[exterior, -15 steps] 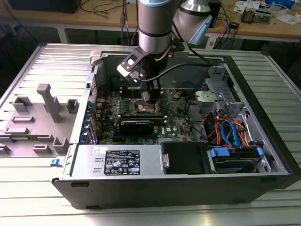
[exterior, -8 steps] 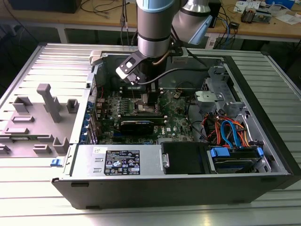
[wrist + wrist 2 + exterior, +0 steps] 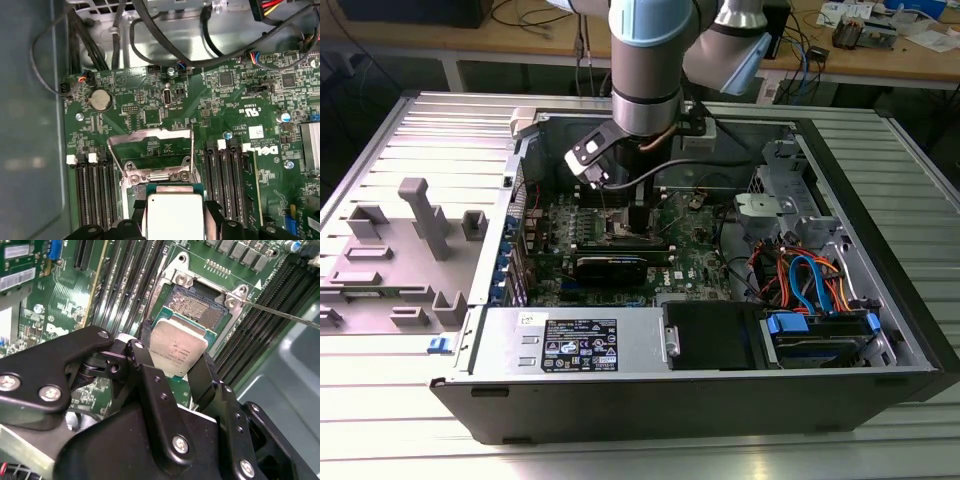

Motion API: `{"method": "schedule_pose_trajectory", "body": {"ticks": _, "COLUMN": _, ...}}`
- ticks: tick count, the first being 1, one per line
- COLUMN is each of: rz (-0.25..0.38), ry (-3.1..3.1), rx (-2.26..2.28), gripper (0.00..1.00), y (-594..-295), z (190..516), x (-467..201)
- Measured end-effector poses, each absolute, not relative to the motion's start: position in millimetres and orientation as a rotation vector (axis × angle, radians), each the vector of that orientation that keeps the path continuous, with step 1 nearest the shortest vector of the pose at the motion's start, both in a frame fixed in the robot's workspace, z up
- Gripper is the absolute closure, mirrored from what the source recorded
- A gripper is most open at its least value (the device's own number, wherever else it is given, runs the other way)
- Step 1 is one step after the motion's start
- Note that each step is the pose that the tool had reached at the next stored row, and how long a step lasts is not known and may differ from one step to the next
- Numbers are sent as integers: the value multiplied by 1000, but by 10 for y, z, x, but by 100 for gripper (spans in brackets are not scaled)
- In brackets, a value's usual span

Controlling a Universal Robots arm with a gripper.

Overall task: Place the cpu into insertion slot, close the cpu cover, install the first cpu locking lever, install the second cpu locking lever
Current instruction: 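Place the cpu into insertion slot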

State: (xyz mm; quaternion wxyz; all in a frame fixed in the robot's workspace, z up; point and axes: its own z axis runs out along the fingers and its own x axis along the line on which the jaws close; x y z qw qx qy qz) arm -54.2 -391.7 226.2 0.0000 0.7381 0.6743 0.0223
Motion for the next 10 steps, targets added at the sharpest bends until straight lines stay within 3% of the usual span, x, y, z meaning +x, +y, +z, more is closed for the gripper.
{"method": "schedule_pose_trajectory", "body": {"ticks": 10, "rz": 72, "ry": 2212, "rx": 2234, "gripper": 46, "y": -3893, "z": 2165, "x": -603}}
